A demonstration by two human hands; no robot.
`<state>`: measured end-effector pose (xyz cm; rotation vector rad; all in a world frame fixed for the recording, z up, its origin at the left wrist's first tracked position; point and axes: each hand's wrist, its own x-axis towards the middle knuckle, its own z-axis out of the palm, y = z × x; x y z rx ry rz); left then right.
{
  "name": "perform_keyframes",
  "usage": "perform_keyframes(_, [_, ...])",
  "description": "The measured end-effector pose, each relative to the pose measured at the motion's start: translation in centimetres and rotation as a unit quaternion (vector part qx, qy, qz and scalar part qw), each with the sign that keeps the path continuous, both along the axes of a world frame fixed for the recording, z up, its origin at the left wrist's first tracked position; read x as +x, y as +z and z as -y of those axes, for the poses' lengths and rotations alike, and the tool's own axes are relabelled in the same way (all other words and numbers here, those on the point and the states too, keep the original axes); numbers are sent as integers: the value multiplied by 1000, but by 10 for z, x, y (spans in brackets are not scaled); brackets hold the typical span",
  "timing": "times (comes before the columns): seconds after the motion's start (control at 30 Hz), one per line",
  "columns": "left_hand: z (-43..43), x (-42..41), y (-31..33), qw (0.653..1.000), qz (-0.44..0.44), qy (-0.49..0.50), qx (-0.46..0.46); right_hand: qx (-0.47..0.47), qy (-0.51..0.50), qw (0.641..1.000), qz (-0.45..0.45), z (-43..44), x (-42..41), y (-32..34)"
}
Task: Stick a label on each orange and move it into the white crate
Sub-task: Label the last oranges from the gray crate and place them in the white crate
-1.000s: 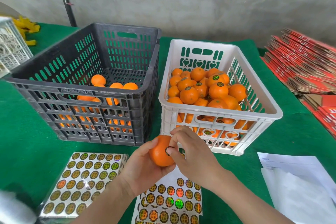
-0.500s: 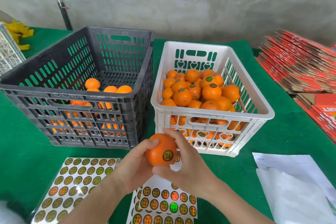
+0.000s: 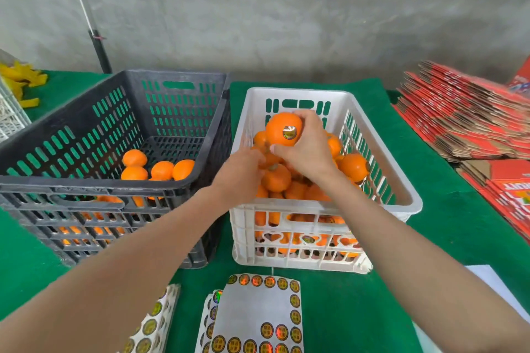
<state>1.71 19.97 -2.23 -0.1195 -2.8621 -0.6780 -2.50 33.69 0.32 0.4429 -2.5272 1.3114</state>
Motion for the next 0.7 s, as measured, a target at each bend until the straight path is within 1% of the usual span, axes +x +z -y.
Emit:
perform_keyframes(0.03, [0,-3,-5,1000,13,-4,-23,47,-17,999,13,0,-25,0])
perform_keyframes(0.1, [1,-6,-10,1000,13,-4,-17,164,-39,985,46,-2,-69,-6])
perform_keyframes(0.17, [3,-8,-12,1000,3,-8,0,300,-66,949,71,-3,-100,-15])
perform_keyframes(0.23, [3,-9,-11,1000,2,-10,9,391,-74,912,98,0,-118,-25])
perform_keyframes(0.37, [3,-11,-13,1000,-4,-4,15,455,-59,878,138,10,-135,-32])
perform_keyframes(0.4, [3,-11,-13,1000,-10,-2,14,477,-54,864,149,11,-136,-29])
perform_keyframes(0.47, [0,-7,-11,999,-37,-2,-27,515,-48,841,155,12,-135,-24])
perform_keyframes(0.5, [-2,-4,-10,996,-59,-6,-61,510,-48,848,138,15,-131,-21])
perform_keyframes(0.53, [-3,-2,-9,992,-91,-14,-81,480,-48,869,108,18,-125,-17])
perform_keyframes(0.57, [-2,2,-6,990,-115,-18,-74,426,-46,901,67,23,-117,-12])
perform_keyframes(0.6, [1,5,1,989,-141,-11,-41,360,-39,932,15,30,-108,-7])
perform_keyframes(0.63, [8,8,12,987,-159,6,-1,292,-27,955,-43,38,-97,-2])
perform_keyframes(0.7, [36,10,35,977,-194,55,64,156,9,979,-131,59,-71,8])
